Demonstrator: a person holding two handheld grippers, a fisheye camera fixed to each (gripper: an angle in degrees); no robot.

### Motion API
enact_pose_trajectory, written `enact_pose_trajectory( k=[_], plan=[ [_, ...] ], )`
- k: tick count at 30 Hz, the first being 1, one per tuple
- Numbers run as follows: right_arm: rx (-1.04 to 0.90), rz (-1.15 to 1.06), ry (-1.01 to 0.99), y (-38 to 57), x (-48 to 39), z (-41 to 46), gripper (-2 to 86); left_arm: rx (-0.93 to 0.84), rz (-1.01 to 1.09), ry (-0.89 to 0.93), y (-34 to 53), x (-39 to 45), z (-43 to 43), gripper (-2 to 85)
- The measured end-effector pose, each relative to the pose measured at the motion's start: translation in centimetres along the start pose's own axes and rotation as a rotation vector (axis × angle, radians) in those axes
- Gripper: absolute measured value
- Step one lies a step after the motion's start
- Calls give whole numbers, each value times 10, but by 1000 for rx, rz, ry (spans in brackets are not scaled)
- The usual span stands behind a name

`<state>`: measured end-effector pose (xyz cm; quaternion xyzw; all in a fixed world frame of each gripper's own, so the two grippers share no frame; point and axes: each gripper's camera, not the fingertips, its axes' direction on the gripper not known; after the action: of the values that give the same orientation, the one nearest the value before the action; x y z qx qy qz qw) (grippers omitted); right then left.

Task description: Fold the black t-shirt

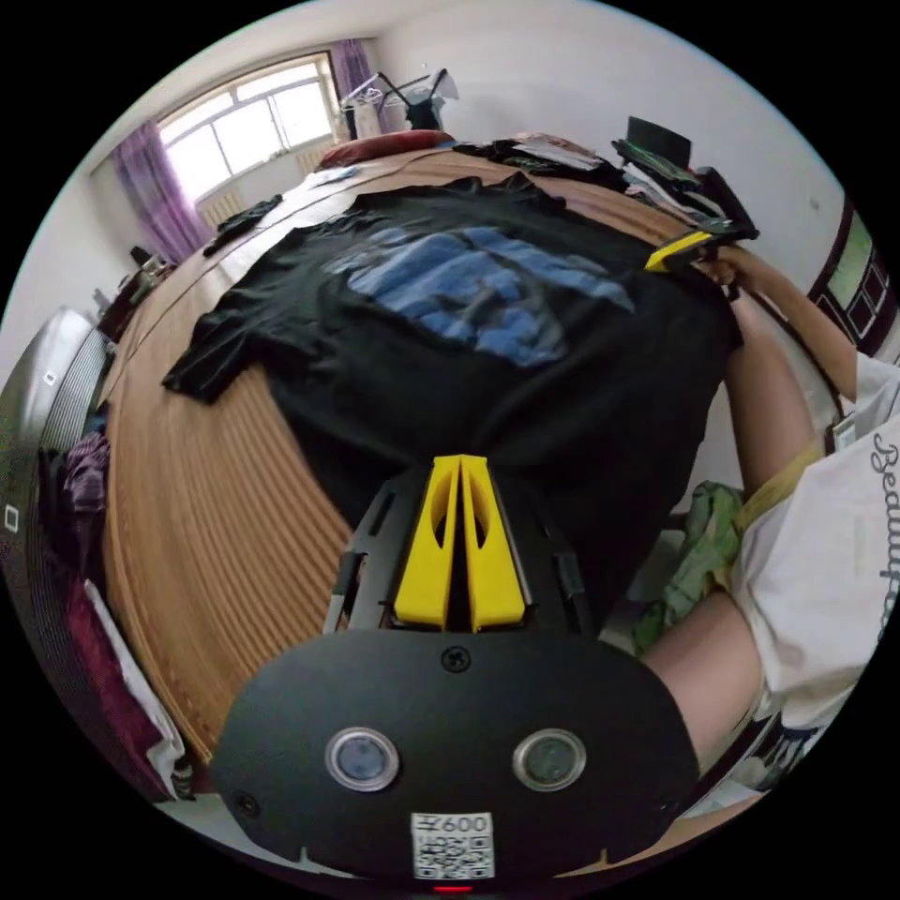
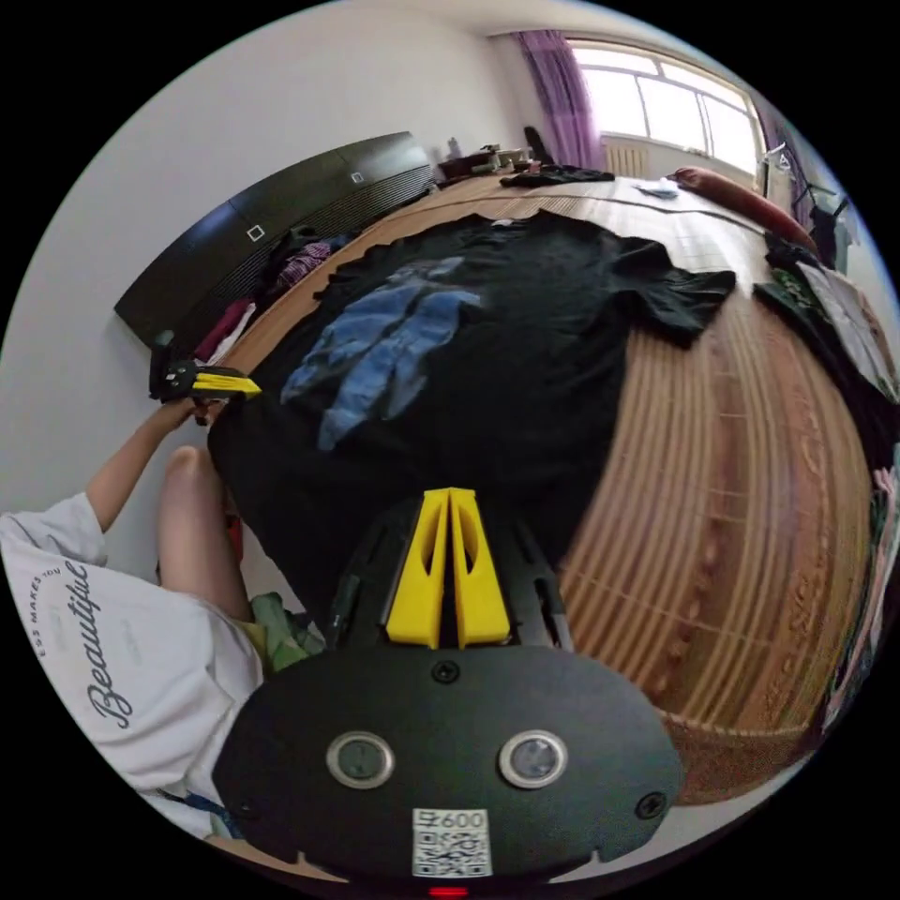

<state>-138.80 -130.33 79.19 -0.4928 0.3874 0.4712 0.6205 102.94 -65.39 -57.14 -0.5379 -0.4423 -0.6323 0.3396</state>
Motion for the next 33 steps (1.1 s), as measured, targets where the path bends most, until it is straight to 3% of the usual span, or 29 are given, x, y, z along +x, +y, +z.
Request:
enact_pose_trajectory(
  k=[3,5,9,15,23,33],
  plan=[
    [79,-20,166,39,-6,-21,-9,-19,-46,-145,67,48,35,5],
    [140,-92,212,61,-18,-20,-9,70,-85,-195,102,93,64,4],
    [63,-286,161,74,-51,2,-8,64,-11,-386,105,183,155,2],
    [77,-307,217,81,-58,19,-8,144,-124,-133,149,123,215,2],
    [84,-195,89,81,-22,20,-8,204,-135,-204,195,130,297,4],
    [77,-192,261,94,-36,39,-8,270,-215,-106,225,38,356,7]
  ],
)
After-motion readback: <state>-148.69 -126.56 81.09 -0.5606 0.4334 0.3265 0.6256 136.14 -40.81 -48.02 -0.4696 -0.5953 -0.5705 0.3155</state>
